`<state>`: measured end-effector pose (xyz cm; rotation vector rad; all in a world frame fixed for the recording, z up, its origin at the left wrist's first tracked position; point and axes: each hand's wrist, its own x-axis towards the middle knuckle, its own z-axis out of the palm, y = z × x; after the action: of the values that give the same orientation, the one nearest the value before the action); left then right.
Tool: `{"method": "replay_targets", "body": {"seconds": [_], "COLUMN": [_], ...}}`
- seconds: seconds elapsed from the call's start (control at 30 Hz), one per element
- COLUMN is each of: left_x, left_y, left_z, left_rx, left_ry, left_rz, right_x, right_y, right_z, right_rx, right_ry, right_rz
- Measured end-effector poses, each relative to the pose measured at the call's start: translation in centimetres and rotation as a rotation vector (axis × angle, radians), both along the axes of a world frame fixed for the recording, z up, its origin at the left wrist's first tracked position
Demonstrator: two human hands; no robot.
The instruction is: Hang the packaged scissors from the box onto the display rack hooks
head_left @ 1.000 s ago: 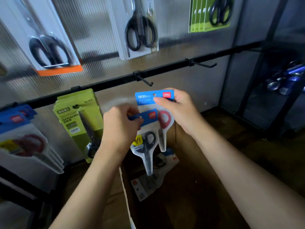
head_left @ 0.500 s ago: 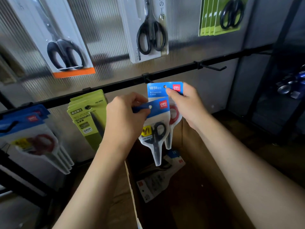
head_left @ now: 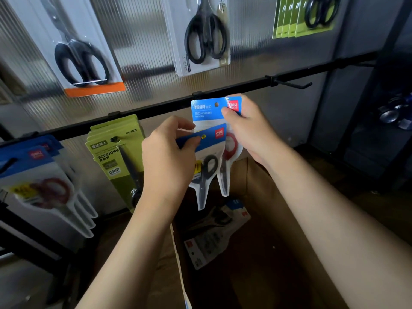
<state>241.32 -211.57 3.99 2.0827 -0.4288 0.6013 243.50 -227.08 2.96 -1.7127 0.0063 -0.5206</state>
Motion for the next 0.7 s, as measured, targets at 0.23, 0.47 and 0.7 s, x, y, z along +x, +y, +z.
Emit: {"method": "replay_targets", "body": {"seconds": [0.23,0.47,0.7], "left_x": [0.1,0.4,0.7], "left_y": [0.3,0.3,0.4], "left_z": [-0.4,-0.4,-0.8], "left_rx": [-0.013,0.02,0.058], "left_ry": [0.05,0.1,0.076], "left_rz": [0.031,0.033,0.011], "right_x": [-0.1,0.6,3.1], "right_y": [-0.8,-0.6,0.0], "right_z": [-0.4,-1.3,-1.6], "right_rx": [0.018,-0.03,-0.008], "right_ry": [0.015,0.036,0.065], "right_rz": [0.024,-0.021,-0.076]}}
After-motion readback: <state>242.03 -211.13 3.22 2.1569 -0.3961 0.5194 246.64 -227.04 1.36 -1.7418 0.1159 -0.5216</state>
